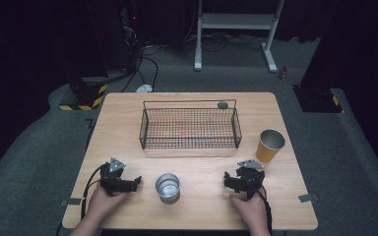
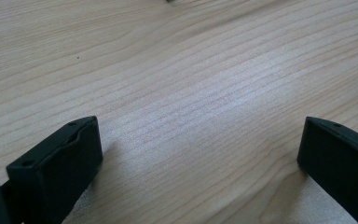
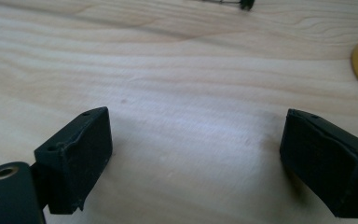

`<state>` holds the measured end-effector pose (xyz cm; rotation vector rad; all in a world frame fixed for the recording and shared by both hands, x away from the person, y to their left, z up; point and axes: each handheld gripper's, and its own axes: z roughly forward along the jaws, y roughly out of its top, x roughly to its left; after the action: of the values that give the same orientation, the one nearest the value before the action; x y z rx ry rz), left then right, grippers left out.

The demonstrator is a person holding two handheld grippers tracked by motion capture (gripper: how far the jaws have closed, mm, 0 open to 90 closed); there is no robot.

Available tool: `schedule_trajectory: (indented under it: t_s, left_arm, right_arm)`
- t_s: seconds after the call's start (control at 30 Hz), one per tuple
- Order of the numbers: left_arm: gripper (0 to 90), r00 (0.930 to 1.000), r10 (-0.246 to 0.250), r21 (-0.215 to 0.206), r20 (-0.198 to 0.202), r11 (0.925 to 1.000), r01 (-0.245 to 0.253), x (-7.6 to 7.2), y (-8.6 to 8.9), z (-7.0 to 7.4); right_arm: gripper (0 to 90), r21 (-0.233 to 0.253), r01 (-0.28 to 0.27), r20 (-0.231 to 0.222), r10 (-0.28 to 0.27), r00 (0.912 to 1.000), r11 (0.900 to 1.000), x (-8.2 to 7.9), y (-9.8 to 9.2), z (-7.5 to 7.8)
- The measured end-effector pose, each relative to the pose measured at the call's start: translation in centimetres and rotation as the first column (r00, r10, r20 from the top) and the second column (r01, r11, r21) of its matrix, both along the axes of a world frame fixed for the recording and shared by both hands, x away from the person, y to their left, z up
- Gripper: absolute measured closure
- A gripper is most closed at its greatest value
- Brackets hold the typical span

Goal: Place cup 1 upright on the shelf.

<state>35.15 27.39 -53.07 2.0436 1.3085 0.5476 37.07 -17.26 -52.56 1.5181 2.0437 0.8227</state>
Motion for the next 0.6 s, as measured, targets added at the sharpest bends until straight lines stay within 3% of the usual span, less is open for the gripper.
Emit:
schedule_trajectory:
  t_s: [0.13,0.6]
  left_arm:
    - [0.4,1.0,0.001,0.002,-0.001,1.0,-0.001,0.0,0.0,0.0]
    - [0.7,0.9996,0.029,0.012,0.008,0.9995,-0.029,-0.2,-0.1,0.0]
  right_arm:
    - [9.1,-0.002,-0.052,0.003,0.052,0.9986,0.999,-0.8,0.0,0.0]
    - [9.1,0.0,-0.051,0.0,0.051,0.9987,0.999,-1.1,0.1,0.0]
